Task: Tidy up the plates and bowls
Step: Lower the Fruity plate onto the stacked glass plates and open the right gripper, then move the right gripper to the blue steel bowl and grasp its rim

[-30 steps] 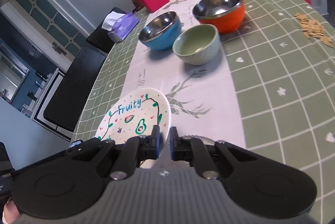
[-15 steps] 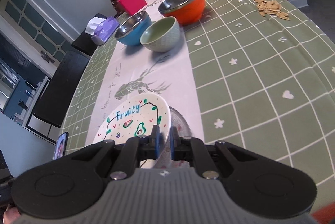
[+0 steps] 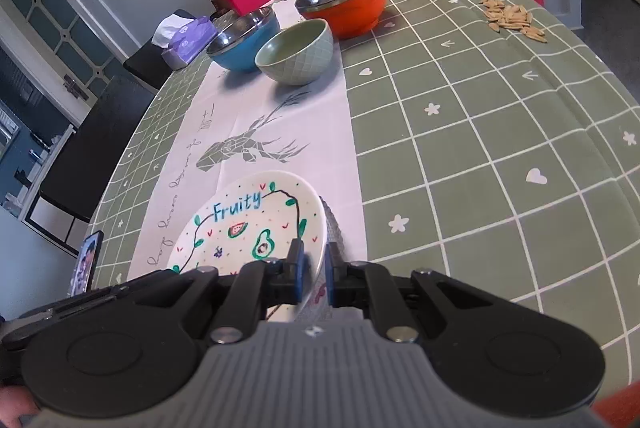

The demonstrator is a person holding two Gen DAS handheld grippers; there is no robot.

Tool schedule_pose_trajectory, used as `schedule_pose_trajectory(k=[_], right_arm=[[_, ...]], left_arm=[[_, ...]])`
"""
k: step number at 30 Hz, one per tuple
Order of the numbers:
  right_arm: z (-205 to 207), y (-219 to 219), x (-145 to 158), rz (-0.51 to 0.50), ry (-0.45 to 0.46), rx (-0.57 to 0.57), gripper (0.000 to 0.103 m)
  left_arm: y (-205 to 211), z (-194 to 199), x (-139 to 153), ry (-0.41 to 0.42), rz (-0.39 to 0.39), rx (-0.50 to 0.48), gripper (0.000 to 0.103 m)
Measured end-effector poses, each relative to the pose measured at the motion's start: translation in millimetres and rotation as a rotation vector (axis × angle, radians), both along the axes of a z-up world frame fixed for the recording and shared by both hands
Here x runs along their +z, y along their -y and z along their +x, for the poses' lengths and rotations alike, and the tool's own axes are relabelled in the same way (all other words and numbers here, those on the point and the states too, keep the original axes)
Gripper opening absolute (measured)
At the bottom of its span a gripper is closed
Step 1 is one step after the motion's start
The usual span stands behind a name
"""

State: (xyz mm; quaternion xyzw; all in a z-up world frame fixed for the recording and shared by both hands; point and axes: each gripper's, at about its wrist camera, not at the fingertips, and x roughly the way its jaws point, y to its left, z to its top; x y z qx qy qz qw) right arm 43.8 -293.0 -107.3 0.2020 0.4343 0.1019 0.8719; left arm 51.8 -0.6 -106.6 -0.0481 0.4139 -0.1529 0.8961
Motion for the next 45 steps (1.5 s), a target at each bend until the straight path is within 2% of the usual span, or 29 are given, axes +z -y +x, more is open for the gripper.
schedule_pose_trajectory(k=[7,11,17,24,32,35,37,41,45], right_arm=[[-2.6,-8.1,2.5,-0.071,0.024,0.034,0.009],[-3.2,-9.8,3.3,-0.092,0.03,0.045,0.01],[-6.7,-21.1,5.9,-0.197,0.056,0.078,0.012],[-7.4,-27.4,5.2,-0.264,0.063,0.101,0.012],[-5.7,-21.4,3.9,-0.208,0.044,0.087,0.017],[-5.7,-20.3,4.0,-0.19,0.042,0.082,0.019],[-5.7,-19.9,4.6,-0.182,0.046,0.079,0.028],[-5.8,-18.3,5.8,-0.167,0.054,0.069,0.033],[-5.4,-15.5,7.5,-0.132,0.061,0.06,0.04]], left_arm=[[6.2,-0.4,-3.2,0.006,0.049,-0.006,0.016],[5.8,-0.6,-3.0,0.005,0.047,-0.007,0.016],[4.9,-0.1,-4.0,-0.002,0.036,-0.009,0.016],[5.7,0.1,-4.2,-0.002,0.04,-0.011,0.016],[4.4,0.2,-4.7,-0.009,0.028,-0.01,0.019],[1.8,-0.5,-3.4,0.002,0.026,0.001,0.028],[-1.1,0.0,-1.2,0.013,0.015,0.011,0.033],[-5.2,0.1,4.2,0.043,0.006,0.034,0.045],[-6.5,1.9,12.1,0.058,0.014,0.039,0.046]])
